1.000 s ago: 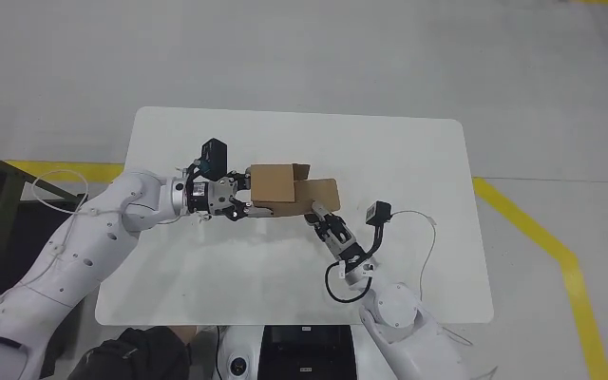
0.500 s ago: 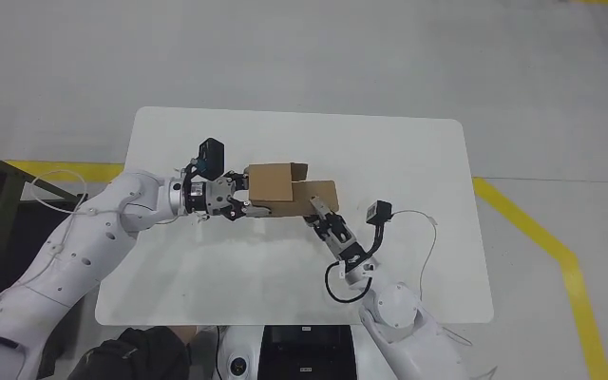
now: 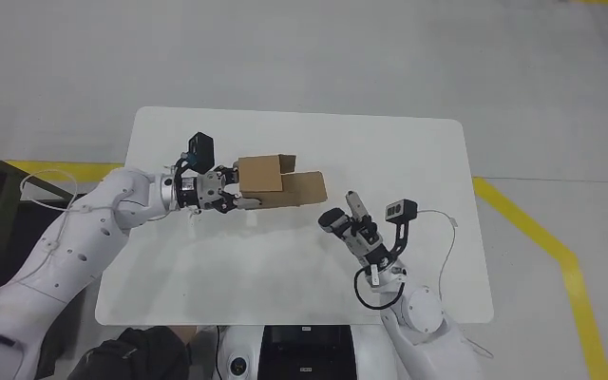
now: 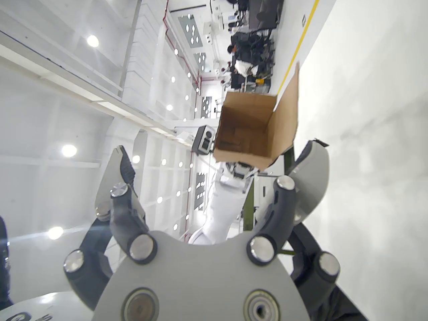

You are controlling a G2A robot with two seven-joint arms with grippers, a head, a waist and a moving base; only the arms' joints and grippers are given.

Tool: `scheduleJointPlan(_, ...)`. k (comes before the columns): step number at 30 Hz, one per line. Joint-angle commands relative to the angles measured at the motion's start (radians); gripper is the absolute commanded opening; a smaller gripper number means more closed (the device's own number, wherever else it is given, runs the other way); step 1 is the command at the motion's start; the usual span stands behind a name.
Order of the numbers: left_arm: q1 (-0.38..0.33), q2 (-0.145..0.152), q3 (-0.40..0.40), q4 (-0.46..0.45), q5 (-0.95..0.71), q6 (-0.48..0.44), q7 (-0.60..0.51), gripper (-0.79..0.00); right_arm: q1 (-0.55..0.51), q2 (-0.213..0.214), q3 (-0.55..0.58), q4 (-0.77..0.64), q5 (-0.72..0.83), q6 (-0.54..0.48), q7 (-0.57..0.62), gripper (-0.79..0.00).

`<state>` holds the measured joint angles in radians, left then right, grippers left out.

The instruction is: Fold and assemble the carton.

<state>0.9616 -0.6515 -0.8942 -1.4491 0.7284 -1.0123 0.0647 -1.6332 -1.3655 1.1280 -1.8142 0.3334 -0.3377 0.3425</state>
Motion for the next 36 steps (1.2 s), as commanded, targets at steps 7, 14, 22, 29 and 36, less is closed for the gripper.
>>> scheduleJointPlan(7,-0.005,-0.014,0.019,-0.018,0.054,0.0,0.017,-0.222,0.014,0.001,-0.047,-0.007,0.023,0.006,0.088,0.0)
scheduleJointPlan(14,0.019,-0.005,0.038,-0.061,0.126,0.0,0.054,-0.179,0.055,-0.004,-0.07,0.007,0.045,-0.023,0.085,0.0)
scheduleJointPlan(22,0.028,0.023,0.071,-0.098,0.16,0.0,0.117,-0.16,0.072,-0.002,-0.068,0.011,0.037,-0.016,0.083,0.0)
scheduleJointPlan(29,0.013,0.053,0.107,-0.111,0.146,0.0,0.164,-0.166,0.083,0.0,-0.076,0.015,0.087,-0.003,0.123,0.0)
scheduleJointPlan(36,-0.021,0.078,0.156,-0.106,0.121,0.0,0.191,-0.145,0.104,0.001,-0.081,0.037,0.189,0.021,0.204,0.0)
